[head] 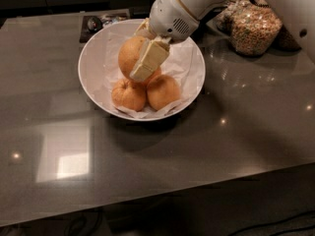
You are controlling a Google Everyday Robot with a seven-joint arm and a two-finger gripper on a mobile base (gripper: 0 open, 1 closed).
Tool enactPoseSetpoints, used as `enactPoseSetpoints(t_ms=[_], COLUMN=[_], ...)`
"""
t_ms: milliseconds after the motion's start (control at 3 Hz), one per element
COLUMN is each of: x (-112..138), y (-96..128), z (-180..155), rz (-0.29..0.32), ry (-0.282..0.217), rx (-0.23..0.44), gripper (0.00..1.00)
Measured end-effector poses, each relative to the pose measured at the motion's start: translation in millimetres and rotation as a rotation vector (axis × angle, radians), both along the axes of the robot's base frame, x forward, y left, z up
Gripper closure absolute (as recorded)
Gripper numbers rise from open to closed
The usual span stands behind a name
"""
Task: Pick orange from white bowl
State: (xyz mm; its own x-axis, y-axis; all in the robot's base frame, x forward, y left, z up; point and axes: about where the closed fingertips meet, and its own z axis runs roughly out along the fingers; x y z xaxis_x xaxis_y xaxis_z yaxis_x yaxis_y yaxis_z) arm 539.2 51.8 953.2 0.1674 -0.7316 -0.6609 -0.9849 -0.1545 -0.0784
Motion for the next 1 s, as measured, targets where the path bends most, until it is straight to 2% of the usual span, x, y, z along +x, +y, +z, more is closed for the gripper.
enactPoseSetpoints(t_ms=[667, 1000], x=[-33.0, -52.6], y=[8.3, 11.6], z=[25.8, 38.7], rz=[0.000, -0.010], ry=[-0.077, -0.095], rx=[0.047, 0.065], gripper=[1.00, 1.00])
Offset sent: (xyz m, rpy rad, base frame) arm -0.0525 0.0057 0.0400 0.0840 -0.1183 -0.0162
